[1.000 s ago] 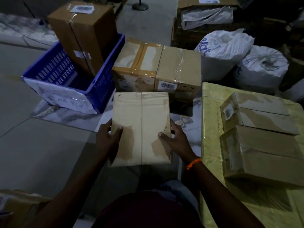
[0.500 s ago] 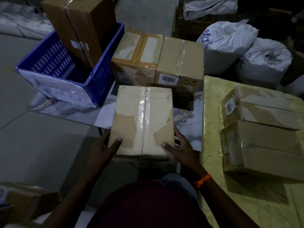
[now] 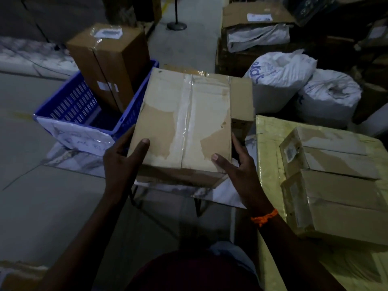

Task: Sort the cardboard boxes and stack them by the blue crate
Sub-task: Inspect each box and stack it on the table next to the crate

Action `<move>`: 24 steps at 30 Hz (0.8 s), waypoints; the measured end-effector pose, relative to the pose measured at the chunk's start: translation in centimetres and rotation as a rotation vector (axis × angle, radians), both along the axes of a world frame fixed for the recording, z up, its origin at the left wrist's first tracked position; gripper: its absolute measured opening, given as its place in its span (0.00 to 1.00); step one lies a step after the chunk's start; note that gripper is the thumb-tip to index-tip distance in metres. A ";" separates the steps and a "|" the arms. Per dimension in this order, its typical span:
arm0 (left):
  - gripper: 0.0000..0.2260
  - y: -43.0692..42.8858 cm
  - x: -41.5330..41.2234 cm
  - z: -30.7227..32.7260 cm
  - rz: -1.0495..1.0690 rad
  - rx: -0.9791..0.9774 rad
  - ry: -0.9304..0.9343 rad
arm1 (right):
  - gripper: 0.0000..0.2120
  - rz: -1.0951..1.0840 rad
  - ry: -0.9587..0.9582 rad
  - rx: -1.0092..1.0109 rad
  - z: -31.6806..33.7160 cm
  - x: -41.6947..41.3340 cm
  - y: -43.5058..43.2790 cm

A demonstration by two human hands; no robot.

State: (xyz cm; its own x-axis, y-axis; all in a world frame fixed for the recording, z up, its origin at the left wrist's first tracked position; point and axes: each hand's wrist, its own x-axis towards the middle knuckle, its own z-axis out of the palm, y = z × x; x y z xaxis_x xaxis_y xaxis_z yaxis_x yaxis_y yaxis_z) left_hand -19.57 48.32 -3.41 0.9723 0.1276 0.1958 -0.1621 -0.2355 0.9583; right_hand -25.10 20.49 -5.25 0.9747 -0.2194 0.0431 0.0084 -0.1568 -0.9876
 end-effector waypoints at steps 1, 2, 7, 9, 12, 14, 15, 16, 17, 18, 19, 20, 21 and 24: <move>0.22 -0.4 0.8 0.7 -0.010 0.011 -0.025 | 0.37 -0.007 -0.019 0.009 0.5 0.7 -0.2; 0.23 -0.7 1.6 1.3 -0.023 0.019 -0.041 | 0.37 -0.021 -0.032 0.019 0.9 1.5 -0.4; 0.28 -2.1 7.2 3.9 -0.079 0.047 -0.093 | 0.38 -0.122 -0.097 0.004 3.4 7.4 -1.8; 0.27 -3.1 10.1 5.5 -0.131 0.122 -0.126 | 0.39 -0.151 -0.100 -0.017 4.2 10.7 -2.3; 0.32 -3.8 15.6 7.0 -0.308 0.250 -0.073 | 0.42 -0.176 -0.102 -0.051 4.4 16.1 -2.9; 0.47 -3.0 19.7 6.7 -0.421 0.366 -0.026 | 0.45 -0.180 -0.094 -0.075 4.5 19.4 -3.1; 0.53 -2.4 21.5 6.3 -0.438 0.425 0.006 | 0.45 -0.170 -0.080 -0.077 4.4 21.0 -3.1; 0.55 -1.9 23.2 6.0 -0.436 0.467 0.028 | 0.45 -0.154 -0.073 -0.067 4.1 22.6 -3.1; 0.55 -1.3 24.5 5.5 -0.425 0.491 0.029 | 0.45 -0.131 -0.072 -0.053 3.8 24.0 -3.0; 0.53 -0.8 25.6 5.2 -0.419 0.501 0.008 | 0.44 -0.106 -0.071 -0.043 3.3 25.3 -2.8; 0.52 -0.5 26.7 4.7 -0.411 0.511 0.000 | 0.44 -0.080 -0.068 -0.041 2.6 26.7 -2.7; 0.51 -0.1 27.5 4.3 -0.409 0.522 0.010 | 0.45 -0.062 -0.062 -0.040 1.7 27.9 -2.5; 0.51 0.3 28.4 3.7 -0.411 0.541 0.025 | 0.45 -0.048 -0.054 -0.041 0.7 29.1 -2.5; 0.48 0.6 30.2 3.0 -0.440 0.515 0.048 | 0.45 -0.025 -0.061 -0.044 -0.2 31.0 -1.7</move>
State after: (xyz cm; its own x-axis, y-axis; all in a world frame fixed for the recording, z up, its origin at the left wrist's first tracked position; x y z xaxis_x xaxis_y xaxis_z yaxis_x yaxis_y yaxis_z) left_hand 10.62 48.93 -0.46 0.9215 -0.3798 0.0814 -0.3077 -0.5859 0.7497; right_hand 5.87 18.76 -5.48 0.9641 -0.2406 0.1125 0.0639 -0.2011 -0.9775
